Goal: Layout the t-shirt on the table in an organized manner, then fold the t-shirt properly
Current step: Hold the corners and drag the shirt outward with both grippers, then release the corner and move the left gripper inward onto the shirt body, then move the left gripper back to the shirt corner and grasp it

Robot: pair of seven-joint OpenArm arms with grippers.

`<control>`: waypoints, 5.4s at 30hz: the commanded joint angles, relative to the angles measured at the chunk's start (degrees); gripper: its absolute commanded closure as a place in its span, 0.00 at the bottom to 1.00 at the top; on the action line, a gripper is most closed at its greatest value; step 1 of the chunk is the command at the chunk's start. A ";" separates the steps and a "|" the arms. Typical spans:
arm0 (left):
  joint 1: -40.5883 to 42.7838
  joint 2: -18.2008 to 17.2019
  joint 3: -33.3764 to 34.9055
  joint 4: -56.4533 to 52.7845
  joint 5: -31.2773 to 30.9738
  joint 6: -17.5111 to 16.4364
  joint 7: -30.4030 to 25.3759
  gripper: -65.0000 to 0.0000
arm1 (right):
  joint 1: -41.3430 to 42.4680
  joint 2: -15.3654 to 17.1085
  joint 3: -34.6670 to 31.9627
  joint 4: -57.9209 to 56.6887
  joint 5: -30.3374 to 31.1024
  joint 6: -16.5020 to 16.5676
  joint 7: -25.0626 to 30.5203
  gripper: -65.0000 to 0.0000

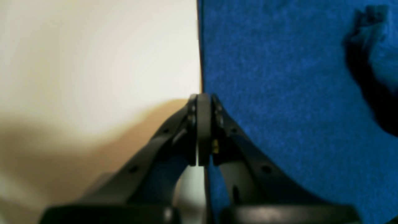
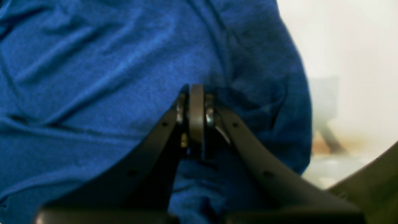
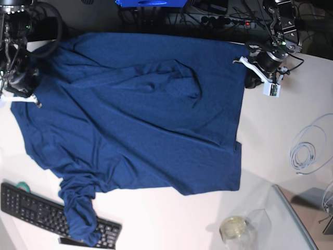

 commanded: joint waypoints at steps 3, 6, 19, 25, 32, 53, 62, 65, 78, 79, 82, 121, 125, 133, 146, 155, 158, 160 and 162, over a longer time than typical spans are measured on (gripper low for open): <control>-0.18 -0.93 -0.42 1.68 -1.41 -0.37 -1.13 1.00 | 2.15 0.86 0.03 0.09 -0.06 0.20 1.11 1.00; -0.09 -0.23 -0.24 4.76 -1.50 -0.37 -0.96 1.00 | 4.08 2.35 -0.15 -2.63 -1.82 0.20 1.11 1.00; -10.11 5.66 -0.42 -7.99 7.38 -0.37 -1.39 1.00 | 13.49 2.35 0.29 -18.45 -13.60 0.11 1.20 1.00; -12.49 2.59 -2.27 -10.01 7.82 -0.28 -1.39 1.00 | 14.11 -1.34 0.82 -19.33 -13.68 -3.85 1.99 1.00; -14.95 -0.14 -2.27 -13.70 7.73 -0.28 -1.39 1.00 | 16.48 -1.16 1.43 -22.76 -13.68 -7.98 4.19 1.00; -6.86 1.62 -8.51 5.82 2.01 -0.63 0.54 1.00 | 1.62 -3.89 1.08 5.90 -13.42 -2.70 3.40 1.00; 12.83 -0.84 -12.38 13.99 -12.40 -6.92 -3.94 1.00 | -14.73 -6.09 -3.31 16.01 -13.68 7.23 8.06 1.00; 14.15 0.21 -8.77 17.07 -8.01 -6.92 -9.31 1.00 | -15.70 -6.17 -3.31 15.92 -13.68 7.23 9.64 1.00; -4.66 5.49 14.97 21.90 11.33 -3.10 11.88 0.74 | -14.90 -6.17 -5.77 15.04 -13.68 7.23 9.55 1.00; -6.16 5.93 16.20 21.82 11.42 -3.10 14.08 0.72 | -14.99 -6.17 -5.77 15.04 -13.68 7.23 9.55 1.00; -10.20 6.10 21.38 20.94 11.42 -3.10 22.08 0.72 | -15.52 -6.17 -5.77 15.04 -13.68 7.23 9.55 1.00; -13.37 5.84 34.13 7.31 11.33 3.85 28.41 0.85 | -15.61 -6.26 -5.69 15.04 -13.68 7.23 9.55 1.00; -13.37 5.93 34.13 7.66 10.89 3.85 28.41 0.94 | -15.61 -6.26 -5.69 15.04 -13.68 7.23 9.55 1.00; -12.49 6.01 34.04 15.84 11.24 5.43 28.76 1.00 | -15.61 -6.26 -5.69 15.04 -13.68 7.23 9.55 1.00; 1.05 7.68 22.17 33.60 10.72 9.30 28.50 1.00 | -15.61 -6.09 -5.69 14.95 -13.68 7.23 9.55 1.00; 5.01 7.77 9.43 36.94 3.07 9.21 28.32 1.00 | -13.06 -5.91 -5.77 10.82 -13.68 7.32 9.55 1.00; 5.36 7.42 5.12 36.94 -3.79 9.21 28.58 1.00 | -11.04 -5.91 -5.42 7.74 -13.68 7.32 9.55 1.00; 5.97 7.42 3.10 36.85 -6.34 9.21 28.67 1.00 | -10.33 -5.82 -5.34 7.13 -13.68 7.32 9.55 1.00; 7.03 7.33 2.31 36.85 -7.39 9.21 28.50 1.00 | -10.16 -5.82 -5.34 7.04 -13.68 7.32 9.55 1.00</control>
